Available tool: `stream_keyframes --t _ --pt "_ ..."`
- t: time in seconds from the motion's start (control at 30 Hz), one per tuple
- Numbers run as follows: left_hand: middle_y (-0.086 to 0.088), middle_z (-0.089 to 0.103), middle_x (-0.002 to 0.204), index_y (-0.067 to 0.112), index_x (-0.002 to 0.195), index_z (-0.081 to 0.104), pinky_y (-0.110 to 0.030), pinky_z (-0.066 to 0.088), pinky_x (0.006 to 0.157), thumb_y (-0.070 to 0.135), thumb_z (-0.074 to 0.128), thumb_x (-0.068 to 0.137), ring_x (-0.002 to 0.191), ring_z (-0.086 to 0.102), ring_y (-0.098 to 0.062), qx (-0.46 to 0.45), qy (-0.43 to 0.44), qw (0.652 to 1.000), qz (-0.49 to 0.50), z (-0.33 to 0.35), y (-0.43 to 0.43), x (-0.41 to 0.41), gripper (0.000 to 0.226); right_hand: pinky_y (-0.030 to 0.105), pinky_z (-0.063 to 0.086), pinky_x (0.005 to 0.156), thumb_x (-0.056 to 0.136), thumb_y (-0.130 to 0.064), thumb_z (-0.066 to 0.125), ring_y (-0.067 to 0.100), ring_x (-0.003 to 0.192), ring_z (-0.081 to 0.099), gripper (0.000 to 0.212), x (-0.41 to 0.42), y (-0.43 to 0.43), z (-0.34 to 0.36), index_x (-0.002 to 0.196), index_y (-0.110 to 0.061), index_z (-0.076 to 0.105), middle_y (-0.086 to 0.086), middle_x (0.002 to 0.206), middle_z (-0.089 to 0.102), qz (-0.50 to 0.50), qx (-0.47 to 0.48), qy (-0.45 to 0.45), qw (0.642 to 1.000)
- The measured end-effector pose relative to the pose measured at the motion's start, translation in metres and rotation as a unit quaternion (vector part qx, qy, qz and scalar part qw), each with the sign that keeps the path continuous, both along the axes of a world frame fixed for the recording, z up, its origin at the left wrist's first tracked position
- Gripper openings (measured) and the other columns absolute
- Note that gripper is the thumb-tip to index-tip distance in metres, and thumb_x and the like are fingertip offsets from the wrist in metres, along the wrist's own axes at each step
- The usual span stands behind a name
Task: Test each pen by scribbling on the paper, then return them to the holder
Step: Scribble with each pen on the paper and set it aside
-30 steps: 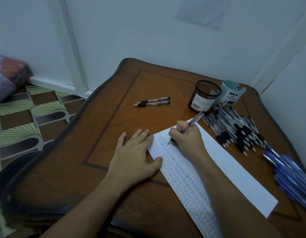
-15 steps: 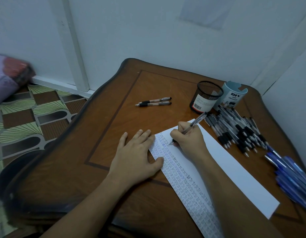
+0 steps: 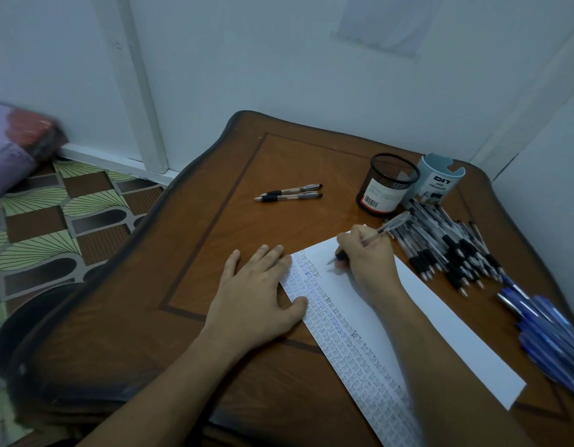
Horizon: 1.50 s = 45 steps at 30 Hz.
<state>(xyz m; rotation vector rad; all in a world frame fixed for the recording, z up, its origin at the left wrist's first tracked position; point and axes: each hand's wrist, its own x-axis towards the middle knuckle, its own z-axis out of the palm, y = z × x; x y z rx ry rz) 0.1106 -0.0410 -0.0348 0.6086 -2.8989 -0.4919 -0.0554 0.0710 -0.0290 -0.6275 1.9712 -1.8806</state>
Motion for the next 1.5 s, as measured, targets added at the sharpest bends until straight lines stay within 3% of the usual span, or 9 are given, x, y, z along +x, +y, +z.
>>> stream_keyframes --t 0.2,0.37,0.47,0.53,0.67,0.83,1.07,1.23,1.5 --pt "0.014 0.015 0.162 0.032 0.153 0.027 -0.041 -0.006 0.119 0.071 0.027 0.078 0.149 0.005 -0.003 0.003 -0.001 1.000 -0.003 0.000 0.000 0.001 0.085 0.016 0.042 0.045 0.099 -0.016 0.059 0.009 0.050 0.054 0.037 -0.002 0.003 0.003 0.064 -0.015 0.047 0.000 0.058 0.055 -0.038 -0.044 -0.071 0.996" --pt "0.014 0.014 0.162 0.032 0.153 0.026 -0.041 -0.007 0.120 0.070 0.027 0.078 0.149 0.004 -0.003 0.003 -0.005 1.000 -0.001 0.001 0.000 0.001 0.084 0.025 0.035 0.048 0.105 -0.022 0.047 0.013 0.049 0.044 0.041 0.002 0.002 0.011 0.064 -0.016 0.046 0.002 0.051 0.050 -0.055 -0.054 -0.091 0.993" --pt "0.015 0.014 0.162 0.033 0.153 0.026 -0.040 -0.007 0.119 0.072 0.025 0.078 0.149 0.004 -0.003 0.004 -0.007 1.000 -0.002 0.000 0.000 0.002 0.085 0.026 0.025 0.046 0.107 -0.035 0.040 0.014 0.042 0.034 0.025 0.001 0.006 0.016 0.095 -0.017 0.053 0.001 0.042 0.037 -0.026 -0.081 -0.133 0.987" --pt "0.015 0.014 0.162 0.033 0.153 0.026 -0.040 -0.007 0.119 0.072 0.025 0.077 0.149 0.004 -0.003 0.003 -0.008 1.000 0.000 0.000 -0.001 0.001 0.085 0.025 0.027 0.045 0.105 -0.044 0.036 0.012 0.042 0.033 0.033 0.002 0.010 0.019 0.114 -0.019 0.056 -0.001 0.042 0.036 -0.001 -0.054 -0.107 0.993" --pt "0.015 0.014 0.162 0.034 0.153 0.026 -0.040 -0.007 0.119 0.074 0.020 0.075 0.149 0.004 -0.003 0.001 -0.012 1.000 0.001 0.002 0.000 0.001 0.088 0.025 0.031 0.044 0.105 -0.042 0.036 0.014 0.044 0.041 0.036 0.001 0.022 0.029 0.126 -0.022 0.059 0.004 0.049 0.048 0.075 -0.002 -0.085 0.994" --pt "0.015 0.012 0.162 0.035 0.154 0.024 -0.039 -0.007 0.119 0.077 0.011 0.068 0.149 0.003 -0.002 -0.003 -0.026 1.000 0.007 0.004 0.001 0.002 0.097 0.024 0.037 0.043 0.096 -0.042 0.049 0.018 0.054 0.055 0.037 0.001 0.034 0.046 0.127 -0.026 0.058 0.009 0.071 0.064 0.162 0.021 -0.144 0.976" --pt "0.015 0.012 0.162 0.035 0.154 0.023 -0.039 -0.006 0.120 0.078 0.007 0.063 0.149 0.003 -0.002 0.003 -0.029 1.000 0.003 0.005 0.002 0.002 0.102 0.031 0.048 0.061 0.101 -0.029 0.053 0.020 0.064 0.058 0.014 0.000 0.054 0.062 0.099 -0.022 0.064 0.006 0.072 0.061 0.100 0.071 -0.159 0.980" --pt "0.016 0.012 0.162 0.035 0.154 0.023 -0.040 -0.005 0.120 0.078 0.007 0.063 0.149 0.003 -0.002 0.003 -0.028 1.000 0.001 0.005 0.002 0.003 0.102 0.030 0.045 0.059 0.096 -0.032 0.060 0.020 0.066 0.056 0.014 -0.004 0.074 0.064 0.085 -0.023 0.062 0.004 0.071 0.061 0.081 0.104 -0.183 0.974" --pt "0.016 0.011 0.162 0.035 0.154 0.023 -0.039 -0.006 0.120 0.078 0.006 0.062 0.149 0.002 -0.001 0.004 -0.018 1.000 0.004 0.003 0.002 0.003 0.102 0.025 0.042 0.052 0.095 -0.010 0.065 0.023 0.079 0.059 0.015 -0.039 0.074 0.063 0.109 -0.012 0.069 0.002 0.091 0.064 -0.092 0.293 0.051 0.950"
